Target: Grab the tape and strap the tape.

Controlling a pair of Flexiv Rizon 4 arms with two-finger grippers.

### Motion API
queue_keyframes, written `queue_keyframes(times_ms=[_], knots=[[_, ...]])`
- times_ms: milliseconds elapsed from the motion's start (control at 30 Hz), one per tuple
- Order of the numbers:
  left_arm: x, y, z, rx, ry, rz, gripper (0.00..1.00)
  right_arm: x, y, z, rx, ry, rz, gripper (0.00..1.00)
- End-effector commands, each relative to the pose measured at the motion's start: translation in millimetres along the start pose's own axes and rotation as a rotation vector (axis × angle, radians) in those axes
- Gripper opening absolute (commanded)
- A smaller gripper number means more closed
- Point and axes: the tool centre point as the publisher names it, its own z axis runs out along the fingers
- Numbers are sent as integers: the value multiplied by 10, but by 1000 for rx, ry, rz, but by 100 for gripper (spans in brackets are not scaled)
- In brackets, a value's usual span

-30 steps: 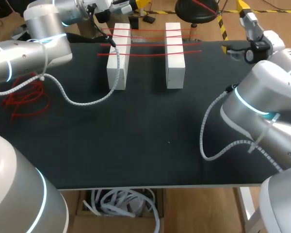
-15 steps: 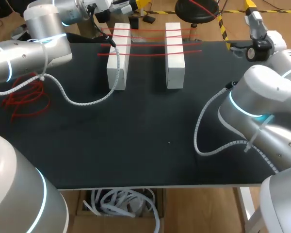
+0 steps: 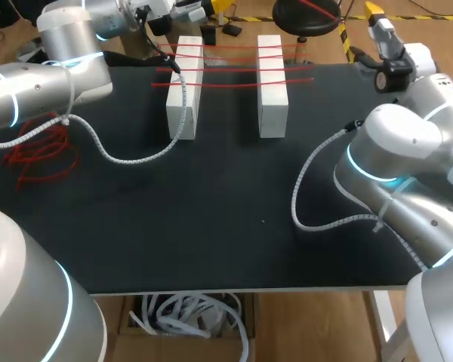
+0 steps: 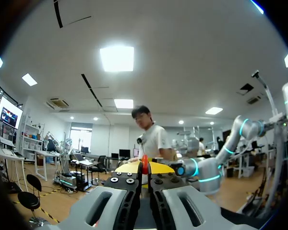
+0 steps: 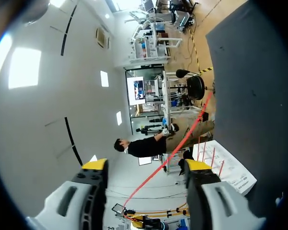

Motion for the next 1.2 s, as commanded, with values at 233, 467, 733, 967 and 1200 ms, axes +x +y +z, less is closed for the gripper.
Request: queue_keyframes(times_ms=[233, 467, 733, 967, 1200], knots=[[-6, 7, -3, 2, 2, 1, 0, 10, 26, 23, -11, -10, -18, 40], [-6, 7, -3, 2, 2, 1, 0, -15, 47, 21, -19, -19, -26, 41], [-6, 7, -3, 2, 2, 1, 0, -32, 72, 14, -25, -19, -33, 13], [-6, 7, -3, 2, 2, 1, 0, -61, 124, -24, -34, -27, -45, 9], [-6, 7, -3, 2, 2, 1, 0, -82, 180, -65, -47, -33, -58, 8]])
